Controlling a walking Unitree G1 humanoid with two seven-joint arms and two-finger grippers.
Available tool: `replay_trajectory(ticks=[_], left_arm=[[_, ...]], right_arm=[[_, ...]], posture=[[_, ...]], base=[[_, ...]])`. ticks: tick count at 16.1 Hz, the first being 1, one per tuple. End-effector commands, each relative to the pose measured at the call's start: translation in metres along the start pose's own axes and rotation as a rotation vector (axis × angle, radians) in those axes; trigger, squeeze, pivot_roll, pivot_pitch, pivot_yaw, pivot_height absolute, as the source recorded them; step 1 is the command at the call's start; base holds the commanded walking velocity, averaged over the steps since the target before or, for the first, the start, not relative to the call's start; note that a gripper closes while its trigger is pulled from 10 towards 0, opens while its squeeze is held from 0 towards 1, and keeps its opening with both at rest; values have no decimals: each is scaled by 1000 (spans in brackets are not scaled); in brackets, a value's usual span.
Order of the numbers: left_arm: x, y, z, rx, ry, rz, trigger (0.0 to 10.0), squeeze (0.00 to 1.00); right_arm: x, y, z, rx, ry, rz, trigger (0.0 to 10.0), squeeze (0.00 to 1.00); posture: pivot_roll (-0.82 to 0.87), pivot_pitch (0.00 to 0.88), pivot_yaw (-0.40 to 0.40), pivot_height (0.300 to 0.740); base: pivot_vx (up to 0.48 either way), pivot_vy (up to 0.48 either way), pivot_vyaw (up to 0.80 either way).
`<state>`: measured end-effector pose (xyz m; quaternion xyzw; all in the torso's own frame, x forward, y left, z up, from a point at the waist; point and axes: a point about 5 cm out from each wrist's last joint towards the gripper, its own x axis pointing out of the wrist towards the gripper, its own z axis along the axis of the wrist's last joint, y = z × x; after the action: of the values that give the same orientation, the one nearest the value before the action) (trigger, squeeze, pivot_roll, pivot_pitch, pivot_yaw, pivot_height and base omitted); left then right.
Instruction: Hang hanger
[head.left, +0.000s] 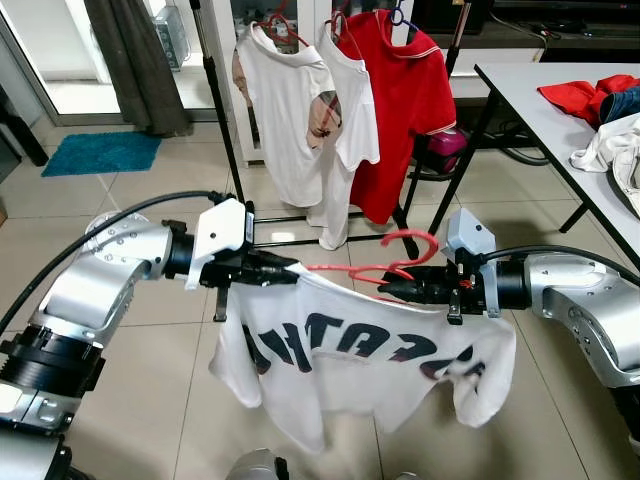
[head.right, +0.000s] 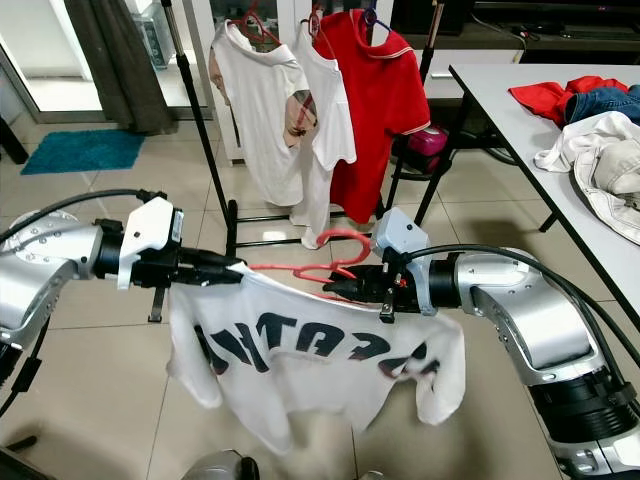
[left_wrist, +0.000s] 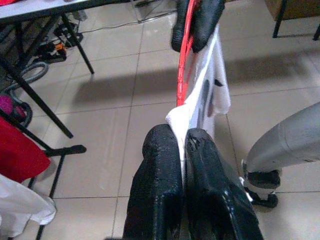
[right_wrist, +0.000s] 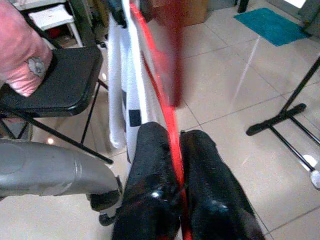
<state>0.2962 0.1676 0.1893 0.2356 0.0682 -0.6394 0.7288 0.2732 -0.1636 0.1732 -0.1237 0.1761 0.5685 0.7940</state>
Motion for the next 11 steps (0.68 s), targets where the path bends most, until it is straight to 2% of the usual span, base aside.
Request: replay_trajectory(ticks=[1, 5, 6, 7, 8, 11], left_arm=[[-7, 7, 8, 19, -32, 41, 0, 0], [-9, 7, 3, -15, -23, 70, 0, 0], [-9, 6, 4, -42, -68, 56, 10000, 0], [-11, 8, 4, -24, -85, 75, 10000, 573], [-13, 6, 4, -44, -103, 64, 10000, 1000], [-17, 4, 8, -63, -136, 54, 10000, 1000]], right_arm=[[-4, -1, 5, -4, -22, -2, 0, 0], [-4, -1, 4, -17, -34, -13, 0, 0], [-5, -1, 3, -11, -32, -17, 0, 0], [-5, -1, 3, -4, -29, -21, 0, 0], [-6, 0, 1, -4, -26, -20, 0, 0], [-6, 1, -5, 4, -10, -27, 0, 0]], posture=[[-28, 0, 21, 740], [-30, 0, 14, 740], [-30, 0, 12, 740], [-31, 0, 8, 740], [-31, 0, 7, 740], [-25, 0, 1, 740]], base=[[0, 0, 0], [0, 0, 0], [0, 0, 0], [0, 0, 0], [0, 0, 0], [0, 0, 0]])
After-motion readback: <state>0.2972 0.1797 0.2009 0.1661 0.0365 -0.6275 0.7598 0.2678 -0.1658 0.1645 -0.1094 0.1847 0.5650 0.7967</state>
